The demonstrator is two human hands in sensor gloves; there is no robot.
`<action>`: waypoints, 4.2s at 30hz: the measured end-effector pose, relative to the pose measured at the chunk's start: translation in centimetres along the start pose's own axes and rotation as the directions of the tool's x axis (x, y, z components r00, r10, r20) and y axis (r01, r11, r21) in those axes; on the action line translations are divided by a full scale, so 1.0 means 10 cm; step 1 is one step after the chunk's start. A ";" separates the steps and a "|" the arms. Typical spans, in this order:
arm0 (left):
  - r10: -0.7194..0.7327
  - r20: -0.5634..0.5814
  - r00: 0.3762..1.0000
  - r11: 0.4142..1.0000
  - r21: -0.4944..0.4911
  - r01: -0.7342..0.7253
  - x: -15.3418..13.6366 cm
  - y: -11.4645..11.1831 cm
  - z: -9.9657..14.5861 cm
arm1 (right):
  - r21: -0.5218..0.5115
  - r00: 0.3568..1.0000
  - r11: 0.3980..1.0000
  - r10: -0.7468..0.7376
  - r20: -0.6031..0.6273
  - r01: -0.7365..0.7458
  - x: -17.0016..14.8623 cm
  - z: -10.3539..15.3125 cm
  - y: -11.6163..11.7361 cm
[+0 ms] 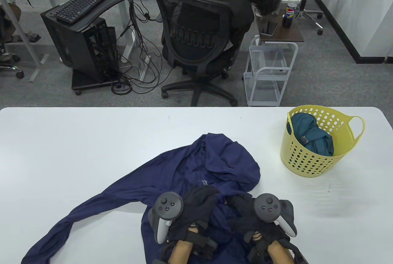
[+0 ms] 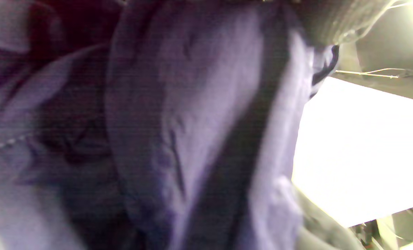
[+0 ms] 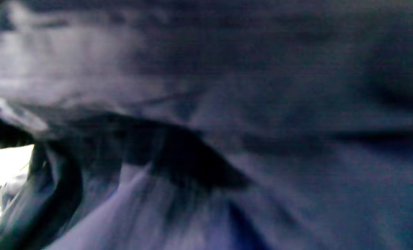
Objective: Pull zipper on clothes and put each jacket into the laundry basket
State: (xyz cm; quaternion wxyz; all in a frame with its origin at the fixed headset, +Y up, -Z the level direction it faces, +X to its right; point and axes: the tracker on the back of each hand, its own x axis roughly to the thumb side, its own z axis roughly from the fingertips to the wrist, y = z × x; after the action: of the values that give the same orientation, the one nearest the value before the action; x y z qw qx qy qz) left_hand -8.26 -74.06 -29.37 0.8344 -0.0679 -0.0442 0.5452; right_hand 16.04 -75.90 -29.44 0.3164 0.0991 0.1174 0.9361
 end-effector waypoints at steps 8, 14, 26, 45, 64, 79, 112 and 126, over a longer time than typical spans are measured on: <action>0.146 -0.025 0.989 0.971 -0.187 -0.148 -0.03 -0.14 -0.05 | -0.082 0.992 0.990 -0.119 -0.031 0.116 -0.06 -0.11 0.03; 0.059 -0.019 0.998 0.998 0.038 -0.058 -0.03 0.07 0.01 | -0.199 0.975 0.956 -0.221 -0.014 0.214 -0.19 -0.01 -0.24; -0.066 -0.039 0.997 0.956 0.284 0.074 -0.02 0.25 0.11 | -0.392 0.922 0.835 -0.365 0.130 0.386 -0.35 0.27 -0.63; -0.548 -0.126 0.827 0.832 0.021 0.554 0.06 -0.24 -0.03 | -0.051 0.976 0.983 -0.184 -0.118 0.179 -0.41 0.20 -0.56; -0.772 -0.081 0.631 0.598 0.244 0.763 0.28 -0.20 0.01 | -0.415 0.846 0.769 0.297 -0.442 -0.486 -0.19 0.04 -0.46; -0.827 0.050 0.560 0.556 0.218 0.802 0.46 -0.30 0.10 | -0.449 0.970 0.861 0.234 -0.068 -0.239 0.03 0.18 -0.40; -0.712 -0.117 0.692 0.677 0.146 0.721 0.27 0.24 -0.01 | -0.334 0.820 0.939 -0.126 -0.558 -0.083 -1.19 0.77 -1.42; -0.822 -0.278 0.498 0.555 -0.593 0.584 -0.54 0.26 -0.23 | 0.094 0.973 0.970 0.230 -0.035 -0.226 -0.06 -0.15 -0.03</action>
State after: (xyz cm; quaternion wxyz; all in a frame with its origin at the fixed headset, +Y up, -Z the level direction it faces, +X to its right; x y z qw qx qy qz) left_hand -12.45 -78.13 -32.05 0.9251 -0.3686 0.0456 0.0786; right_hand 16.27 -76.31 -31.03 0.1993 0.1045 0.1544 0.9620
